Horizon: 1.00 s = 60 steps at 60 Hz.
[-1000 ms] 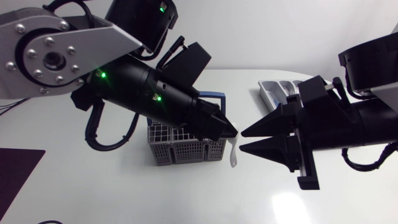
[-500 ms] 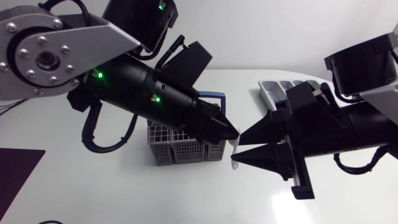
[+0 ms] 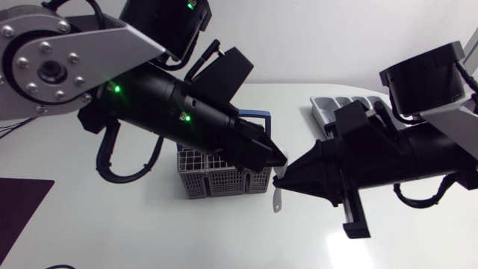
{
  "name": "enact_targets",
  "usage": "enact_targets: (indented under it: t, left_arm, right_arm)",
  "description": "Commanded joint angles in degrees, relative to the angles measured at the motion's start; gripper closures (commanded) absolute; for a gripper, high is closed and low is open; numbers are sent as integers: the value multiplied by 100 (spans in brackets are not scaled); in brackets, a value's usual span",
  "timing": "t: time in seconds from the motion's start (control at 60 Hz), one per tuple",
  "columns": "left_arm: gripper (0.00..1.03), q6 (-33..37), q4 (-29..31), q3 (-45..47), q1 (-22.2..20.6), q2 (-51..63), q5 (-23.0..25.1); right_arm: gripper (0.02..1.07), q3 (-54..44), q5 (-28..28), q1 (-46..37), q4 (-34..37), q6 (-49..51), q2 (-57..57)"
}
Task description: Unload the cutlery basket into the drawer organizer.
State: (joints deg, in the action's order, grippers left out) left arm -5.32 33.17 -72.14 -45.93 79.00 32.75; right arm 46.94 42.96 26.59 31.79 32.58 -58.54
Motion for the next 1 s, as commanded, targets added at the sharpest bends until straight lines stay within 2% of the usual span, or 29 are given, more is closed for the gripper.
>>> enact_targets:
  t: [0.0, 0.033, 0.083, 0.1, 0.133, 0.167, 0.267, 0.45, 0.517, 0.567, 0.65, 0.7, 0.717, 0.8, 0.983]
  left_arm:
    - [78, 102, 23, 16, -12, -104, 56]
    - [66, 102, 23, 7, -21, -96, 56]
    - [36, 84, 41, -28, -21, -60, 56]
    - [30, 84, 41, -28, -12, -52, 56]
    - [10, 66, 41, -55, 5, -34, 56]
    - [4, 49, 32, -63, 23, -34, 38]
    - [4, -48, -21, -116, 146, -43, 3]
    - [4, -479, -390, -99, 480, -192, -639]
    - [4, -681, -592, -72, 752, -298, -911]
    - [4, -751, -610, -63, 875, -342, -946]
    - [4, -760, -610, -37, 1025, -403, -990]
    - [4, -733, -610, 7, 1069, -447, -1192]
    - [4, -672, -610, 60, 1051, -491, -1403]
    - [4, -566, -575, 218, 1051, -579, -1684]
    - [4, -382, -329, 543, 1271, -746, -1869]
  right_arm:
    - [102, 0, -24, 13, 108, -155, -87]
    - [102, 0, -24, 31, 117, -164, -87]
    - [102, 0, -33, 48, 134, -182, -78]
    - [101, 0, -33, 48, 143, -182, -78]
    - [102, 0, -33, 57, 178, -182, -78]
    - [102, 0, -33, 66, 196, -182, -78]
    - [102, -18, -77, 66, 257, -182, -78]
    - [102, -132, -323, -5, 284, -182, -34]
    - [102, -185, -429, -136, 310, -120, 10]
    - [102, -185, -438, -286, 354, -59, 54]
    - [102, -159, -446, -708, 486, 152, 133]
    - [102, -132, -438, -989, 547, 293, 133]
    - [101, -115, -438, -1112, 574, 372, 124]
    - [102, -71, -446, -1631, 609, 636, 98]
    - [102, 8, -446, -2694, 653, 1321, -61]
